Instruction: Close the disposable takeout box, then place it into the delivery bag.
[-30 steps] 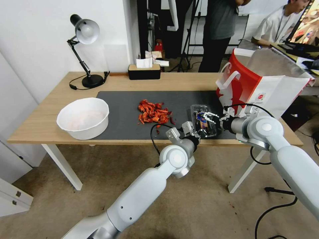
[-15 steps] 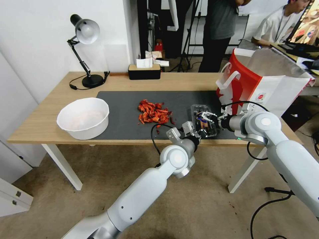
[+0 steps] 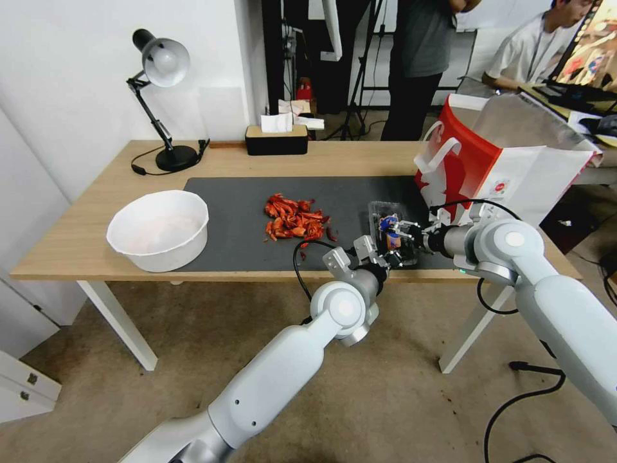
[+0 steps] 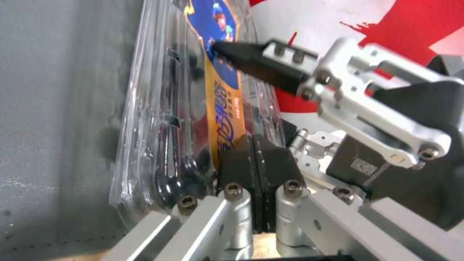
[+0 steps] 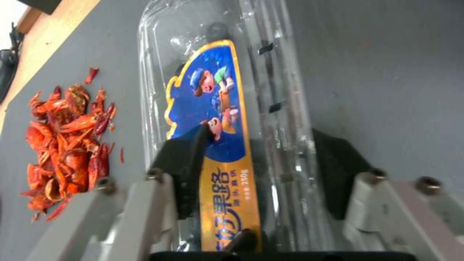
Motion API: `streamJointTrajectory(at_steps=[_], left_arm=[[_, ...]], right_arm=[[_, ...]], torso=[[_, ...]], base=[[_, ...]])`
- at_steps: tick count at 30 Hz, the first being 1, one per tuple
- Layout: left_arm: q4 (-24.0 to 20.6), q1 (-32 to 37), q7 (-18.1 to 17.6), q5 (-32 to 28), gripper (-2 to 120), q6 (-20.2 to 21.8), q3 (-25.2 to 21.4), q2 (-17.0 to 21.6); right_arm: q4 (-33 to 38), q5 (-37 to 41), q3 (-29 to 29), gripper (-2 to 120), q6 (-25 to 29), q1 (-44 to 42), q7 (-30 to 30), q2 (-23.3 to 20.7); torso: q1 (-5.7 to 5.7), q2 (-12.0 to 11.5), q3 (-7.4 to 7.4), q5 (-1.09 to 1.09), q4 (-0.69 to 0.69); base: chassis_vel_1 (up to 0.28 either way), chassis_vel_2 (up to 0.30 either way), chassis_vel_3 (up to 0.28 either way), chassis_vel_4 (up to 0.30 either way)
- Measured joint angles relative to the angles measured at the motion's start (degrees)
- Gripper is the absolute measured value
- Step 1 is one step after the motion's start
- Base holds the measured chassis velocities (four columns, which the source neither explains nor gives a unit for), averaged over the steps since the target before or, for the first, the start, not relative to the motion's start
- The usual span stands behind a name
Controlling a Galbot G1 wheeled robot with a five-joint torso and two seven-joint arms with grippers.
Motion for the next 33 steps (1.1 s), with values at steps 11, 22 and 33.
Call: streamJointTrajectory(at_steps=[11,22,33], left_arm=[[-0.4,0.1,0.0,-0.1,0,-0.1,-0.1,0.4],[-4.5,1.4,-0.1,0.3,0,0.1,-0.5,3.1],[-18.7,10.6,0.3,2.1,15,2.0,-7.9,11.6]], right_arm=[[0.0,0.3,0.9,9,0.0,-1.0,0.0,0.2],[0.1,0.4,1.6,1,0.2,-1.2,-0.4,-0.1],[2.9,-1.6,2.8,0,0.8,-1.7,-3.8,-1.5]], torso=[[0.03,0.0,0.02,0.02,0.07],[0.02,0.0,0.02,0.01,0.06],[0.03,0.0,0.03,0.01,0.02]], base=[[0.0,0.0,0.0,0.0],[0.0,0.0,0.0,0.0],[0.0,0.0,0.0,0.0]])
